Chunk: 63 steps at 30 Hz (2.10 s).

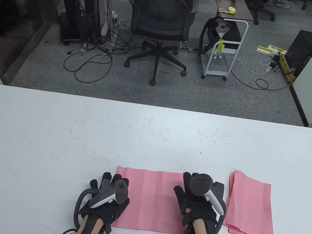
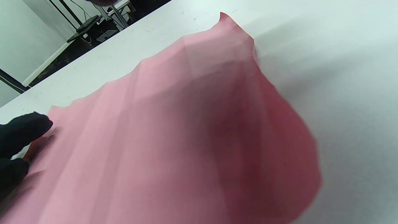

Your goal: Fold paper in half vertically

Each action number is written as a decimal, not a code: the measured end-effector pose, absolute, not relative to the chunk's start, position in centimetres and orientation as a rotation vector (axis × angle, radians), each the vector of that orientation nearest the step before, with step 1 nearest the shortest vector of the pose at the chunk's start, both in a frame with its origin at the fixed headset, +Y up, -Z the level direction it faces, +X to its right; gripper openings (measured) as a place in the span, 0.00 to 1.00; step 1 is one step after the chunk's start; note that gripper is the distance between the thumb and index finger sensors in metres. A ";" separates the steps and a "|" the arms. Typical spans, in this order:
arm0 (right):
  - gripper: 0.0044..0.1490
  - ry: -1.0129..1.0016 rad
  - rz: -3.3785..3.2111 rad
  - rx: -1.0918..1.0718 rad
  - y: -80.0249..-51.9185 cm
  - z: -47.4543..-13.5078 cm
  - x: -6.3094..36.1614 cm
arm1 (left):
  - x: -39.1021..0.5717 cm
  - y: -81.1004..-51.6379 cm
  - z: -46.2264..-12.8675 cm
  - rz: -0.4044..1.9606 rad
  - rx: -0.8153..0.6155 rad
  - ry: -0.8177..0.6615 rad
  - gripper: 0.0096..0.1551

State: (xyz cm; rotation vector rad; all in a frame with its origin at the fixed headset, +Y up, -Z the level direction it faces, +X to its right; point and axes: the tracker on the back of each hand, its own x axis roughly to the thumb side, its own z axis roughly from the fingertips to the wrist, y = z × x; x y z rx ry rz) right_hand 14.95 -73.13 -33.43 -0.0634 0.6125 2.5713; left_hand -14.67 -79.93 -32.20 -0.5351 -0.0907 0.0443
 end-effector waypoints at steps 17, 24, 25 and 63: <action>0.48 0.711 2.492 -0.203 -75.8 -35.3 16.2 | -14.6 -81.4 -32.0 0.053 -0.612 -0.129 0.45; 0.53 0.822 2.515 -0.396 -77.5 -37.6 16.6 | -14.7 -81.4 -32.0 0.065 -0.619 -0.142 0.45; 0.53 0.830 2.515 -0.411 -77.7 -37.8 16.6 | -14.7 -81.4 -32.0 0.066 -0.620 -0.142 0.45; 0.43 0.566 1.709 0.081 -75.9 -35.1 18.2 | -14.8 -81.4 -32.0 0.076 -0.626 -0.146 0.44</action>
